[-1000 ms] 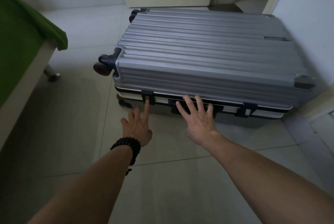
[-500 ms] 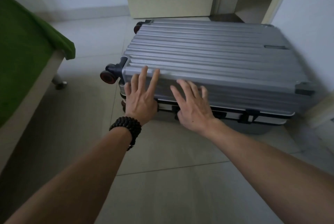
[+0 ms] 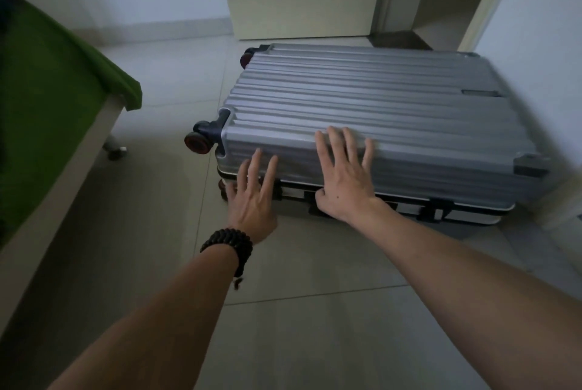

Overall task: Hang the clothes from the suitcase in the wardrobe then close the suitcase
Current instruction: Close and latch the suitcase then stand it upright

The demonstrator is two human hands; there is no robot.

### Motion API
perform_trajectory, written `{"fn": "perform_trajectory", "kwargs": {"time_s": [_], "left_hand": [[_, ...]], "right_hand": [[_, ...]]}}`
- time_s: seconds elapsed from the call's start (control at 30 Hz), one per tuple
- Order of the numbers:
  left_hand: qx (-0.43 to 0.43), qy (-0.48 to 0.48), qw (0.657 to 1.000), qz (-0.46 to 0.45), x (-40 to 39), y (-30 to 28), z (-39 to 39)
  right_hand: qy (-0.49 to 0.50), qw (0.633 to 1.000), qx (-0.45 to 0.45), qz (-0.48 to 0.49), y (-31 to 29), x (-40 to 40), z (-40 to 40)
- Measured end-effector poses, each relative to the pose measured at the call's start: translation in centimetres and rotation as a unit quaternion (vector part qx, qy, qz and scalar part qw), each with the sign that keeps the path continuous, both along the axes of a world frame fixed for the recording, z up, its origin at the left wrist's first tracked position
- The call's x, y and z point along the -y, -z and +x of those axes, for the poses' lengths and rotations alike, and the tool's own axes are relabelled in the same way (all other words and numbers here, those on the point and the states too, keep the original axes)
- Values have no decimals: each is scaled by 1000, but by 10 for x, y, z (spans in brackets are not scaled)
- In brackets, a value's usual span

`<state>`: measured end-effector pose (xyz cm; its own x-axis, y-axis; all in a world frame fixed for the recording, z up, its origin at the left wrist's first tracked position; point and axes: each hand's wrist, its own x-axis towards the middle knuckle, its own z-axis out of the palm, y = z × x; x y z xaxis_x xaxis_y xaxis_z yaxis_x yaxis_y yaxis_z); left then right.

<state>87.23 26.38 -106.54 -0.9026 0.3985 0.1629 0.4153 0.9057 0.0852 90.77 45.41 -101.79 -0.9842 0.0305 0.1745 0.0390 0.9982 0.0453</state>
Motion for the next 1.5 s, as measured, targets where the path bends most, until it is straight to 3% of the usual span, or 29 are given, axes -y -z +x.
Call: {"fn": "perform_trajectory", "kwargs": {"time_s": [0.13, 0.23, 0.67, 0.83, 1.0, 1.37, 1.5], "left_hand": [[132, -36, 979, -150, 31, 37, 20], [164, -39, 969, -181, 29, 47, 27], [90, -33, 989, -109, 22, 67, 21], [131, -63, 985, -97, 10, 73, 18], [203, -104, 973, -29, 9, 84, 9], [159, -51, 983, -79, 17, 55, 17], [51, 24, 998, -26, 9, 18, 20]], "right_hand": [[0, 1000, -11, 9, 5, 1, -1], [2, 1000, -17, 11, 7, 2, -1], [14, 998, -47, 27, 20, 2, -11], [16, 998, -63, 12, 23, 4, -12], [5, 996, -89, -2, 26, 2, -10], [-3, 1000, -9, 11, 13, -3, -8], [-36, 999, 7, -3, 3, -14, 10]]}}
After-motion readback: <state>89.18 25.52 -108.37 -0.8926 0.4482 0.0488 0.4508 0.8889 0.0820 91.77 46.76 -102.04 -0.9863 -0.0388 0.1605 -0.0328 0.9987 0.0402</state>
